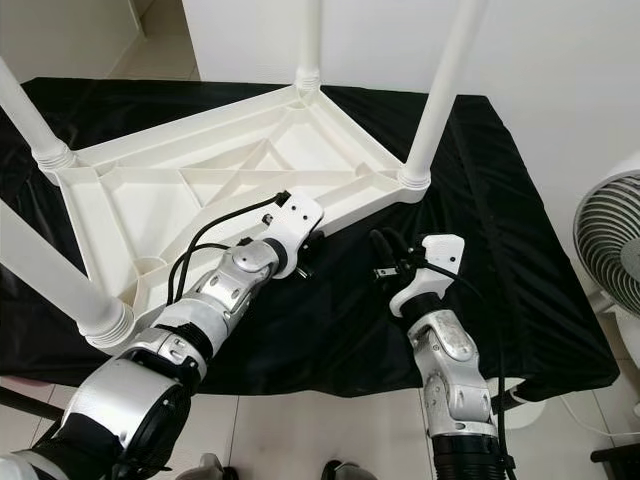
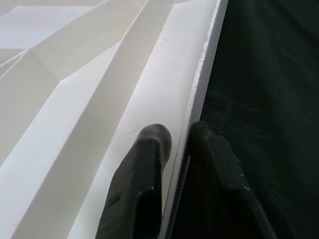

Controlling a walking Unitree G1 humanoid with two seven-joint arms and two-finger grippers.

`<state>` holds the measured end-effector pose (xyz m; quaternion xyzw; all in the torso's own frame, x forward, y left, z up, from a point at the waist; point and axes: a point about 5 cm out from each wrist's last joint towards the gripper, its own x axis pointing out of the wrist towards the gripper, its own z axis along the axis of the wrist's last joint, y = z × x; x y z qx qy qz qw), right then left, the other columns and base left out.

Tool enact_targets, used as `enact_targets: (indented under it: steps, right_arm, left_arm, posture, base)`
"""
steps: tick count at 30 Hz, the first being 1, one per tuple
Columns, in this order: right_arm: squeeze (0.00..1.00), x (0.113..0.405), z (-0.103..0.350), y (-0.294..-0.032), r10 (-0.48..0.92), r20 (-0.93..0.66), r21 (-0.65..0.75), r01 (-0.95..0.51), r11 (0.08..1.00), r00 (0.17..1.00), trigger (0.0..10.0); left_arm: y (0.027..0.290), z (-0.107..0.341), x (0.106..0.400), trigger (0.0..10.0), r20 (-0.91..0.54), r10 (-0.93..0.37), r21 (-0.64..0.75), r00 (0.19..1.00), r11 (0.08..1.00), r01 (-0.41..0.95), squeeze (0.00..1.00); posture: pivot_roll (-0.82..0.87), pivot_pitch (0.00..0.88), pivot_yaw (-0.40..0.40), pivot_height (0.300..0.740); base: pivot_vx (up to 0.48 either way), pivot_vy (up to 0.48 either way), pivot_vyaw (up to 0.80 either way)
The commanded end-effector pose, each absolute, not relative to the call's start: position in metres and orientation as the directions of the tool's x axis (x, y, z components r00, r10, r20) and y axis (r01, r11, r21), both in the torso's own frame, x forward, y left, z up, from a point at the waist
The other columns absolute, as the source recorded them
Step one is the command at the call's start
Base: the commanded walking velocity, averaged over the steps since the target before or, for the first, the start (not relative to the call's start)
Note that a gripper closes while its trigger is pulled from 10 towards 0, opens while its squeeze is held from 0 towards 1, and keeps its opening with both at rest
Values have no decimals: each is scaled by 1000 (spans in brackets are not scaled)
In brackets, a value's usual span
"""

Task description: Building children table

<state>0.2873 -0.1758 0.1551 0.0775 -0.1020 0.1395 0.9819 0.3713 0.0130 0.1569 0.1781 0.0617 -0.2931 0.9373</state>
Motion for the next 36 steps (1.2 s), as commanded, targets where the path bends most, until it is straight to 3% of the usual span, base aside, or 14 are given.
enact_targets:
  steps: [1,7,8,9,10,11,12,21,22,23,24,33,36]
  right_arm:
    - [0,288,151,-175,255,212,130,-286,949,944,10000]
    - [0,288,152,-175,254,213,126,-285,950,943,10000]
    - [0,288,152,-175,253,215,124,-283,951,943,10000]
    - [0,288,152,-175,252,215,122,-282,952,944,10000]
    - [0,288,152,-175,250,216,122,-280,952,944,10000]
    - [0,288,152,-175,250,217,121,-280,952,944,10000]
    - [0,289,152,-175,249,217,121,-279,953,944,10000]
    - [0,291,153,-172,249,225,123,-280,952,942,10000]
    - [0,291,153,-172,249,225,122,-281,952,942,10000]
    - [0,292,153,-172,250,225,122,-282,952,942,10000]
    - [0,292,153,-171,252,225,122,-284,951,941,10000]
    - [0,292,151,-169,262,223,126,-294,947,939,10000]
    - [0,293,151,-168,271,222,125,-303,945,937,10000]
  left_arm:
    - [35,153,378,10000,-210,-356,347,911,844,409,0]
    - [37,161,379,10000,-168,-365,347,916,847,402,0]
    - [35,162,378,10000,-155,-387,340,909,843,417,192]
    - [33,163,377,10000,-149,-401,337,904,839,428,192]
    - [32,164,375,10000,-141,-418,303,897,845,441,592]
    - [31,164,374,10000,-136,-429,280,893,848,450,592]
    - [30,166,373,10000,-119,-455,268,883,841,469,1000]
    - [30,180,370,10000,-36,-491,298,871,826,478,1000]
    - [30,181,370,10000,-32,-498,301,867,822,483,933]
    - [30,182,369,10000,-31,-504,303,863,818,489,329]
    - [31,182,366,10000,-28,-518,305,855,810,501,0]
    - [39,184,353,10000,-26,-577,302,816,774,557,0]
    - [54,183,333,10000,-44,-650,306,759,714,630,0]
  posture:
    - [34,113,15,740]
    - [34,112,15,740]
    - [33,111,15,740]
    - [33,111,15,740]
    - [34,110,14,740]
    - [34,110,14,740]
    - [36,110,13,740]
    - [49,104,9,740]
    - [49,104,9,740]
    - [55,102,7,740]
    - [56,103,7,740]
    - [68,98,1,740]
    - [81,91,-6,740]
  base:
    - [0,0,0]
    - [0,0,0]
    - [0,0,0]
    - [0,0,0]
    - [0,0,0]
    - [0,0,0]
    - [0,0,0]
    - [0,0,0]
    - [0,0,0]
    - [0,0,0]
    - [0,0,0]
    - [0,0,0]
    - [0,0,0]
